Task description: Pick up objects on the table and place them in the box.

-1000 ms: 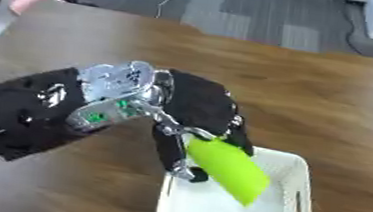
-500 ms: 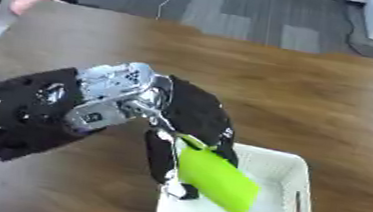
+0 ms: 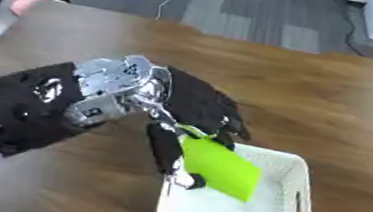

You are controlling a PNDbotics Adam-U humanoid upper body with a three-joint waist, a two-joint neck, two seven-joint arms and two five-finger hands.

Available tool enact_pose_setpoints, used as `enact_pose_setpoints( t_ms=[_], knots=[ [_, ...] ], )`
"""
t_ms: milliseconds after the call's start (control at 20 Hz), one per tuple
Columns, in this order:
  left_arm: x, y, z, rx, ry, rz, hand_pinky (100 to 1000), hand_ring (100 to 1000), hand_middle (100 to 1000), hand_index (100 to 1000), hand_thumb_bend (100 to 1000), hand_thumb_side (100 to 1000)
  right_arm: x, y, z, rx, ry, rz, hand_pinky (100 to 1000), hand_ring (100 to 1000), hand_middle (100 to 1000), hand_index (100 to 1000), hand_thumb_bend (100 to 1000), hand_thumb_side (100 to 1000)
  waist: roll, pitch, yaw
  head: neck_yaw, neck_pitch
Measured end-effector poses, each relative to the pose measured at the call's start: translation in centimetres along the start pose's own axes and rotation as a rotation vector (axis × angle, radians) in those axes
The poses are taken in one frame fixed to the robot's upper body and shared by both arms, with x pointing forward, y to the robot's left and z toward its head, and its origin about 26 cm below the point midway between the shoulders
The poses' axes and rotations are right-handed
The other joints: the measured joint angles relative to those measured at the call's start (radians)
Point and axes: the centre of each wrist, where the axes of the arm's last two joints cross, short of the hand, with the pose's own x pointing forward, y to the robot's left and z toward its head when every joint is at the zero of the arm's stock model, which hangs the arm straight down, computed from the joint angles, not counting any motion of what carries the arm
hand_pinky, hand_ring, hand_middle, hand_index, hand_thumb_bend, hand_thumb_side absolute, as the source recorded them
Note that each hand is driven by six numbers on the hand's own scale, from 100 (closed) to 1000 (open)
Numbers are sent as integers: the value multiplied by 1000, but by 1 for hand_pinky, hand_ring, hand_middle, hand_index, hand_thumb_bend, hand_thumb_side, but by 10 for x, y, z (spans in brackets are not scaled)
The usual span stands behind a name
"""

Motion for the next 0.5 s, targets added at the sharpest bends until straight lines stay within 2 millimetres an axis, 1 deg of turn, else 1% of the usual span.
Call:
enact_pose_setpoints(
  t_ms=[200, 250, 350, 450, 500],
  knots=[
    [0, 4, -1, 4, 12, -10, 1000, 1000, 1000, 1000, 513, 1000, 0, 0, 0, 7, 0, -3, 252, 439, 560, 564, 100, 1000, 0, 0, 0, 0, 0],
    [-1, 5, -1, 9, 15, -10, 1000, 1000, 1000, 1000, 454, 1000, 0, 0, 0, 8, 1, -3, 252, 440, 560, 565, 100, 1000, 0, 0, 0, -2, 0],
    [-1, 8, -2, 22, 11, -2, 1000, 1000, 1000, 1000, 271, 1000, 0, 0, 0, 9, 1, -3, 253, 440, 560, 565, 100, 1000, -1, 0, 0, -21, -2],
    [-2, 9, -2, 41, -9, 21, 1000, 1000, 1000, 1000, 263, 1000, 0, 0, 0, 9, 2, -4, 253, 440, 560, 565, 100, 1000, -1, 0, -1, -39, -4],
    [-1, 10, -2, 50, -21, 31, 1000, 1000, 1000, 1000, 191, 1000, 0, 0, 0, 9, 2, -5, 254, 440, 560, 565, 100, 1000, -1, 0, -1, -46, -9]
  ],
)
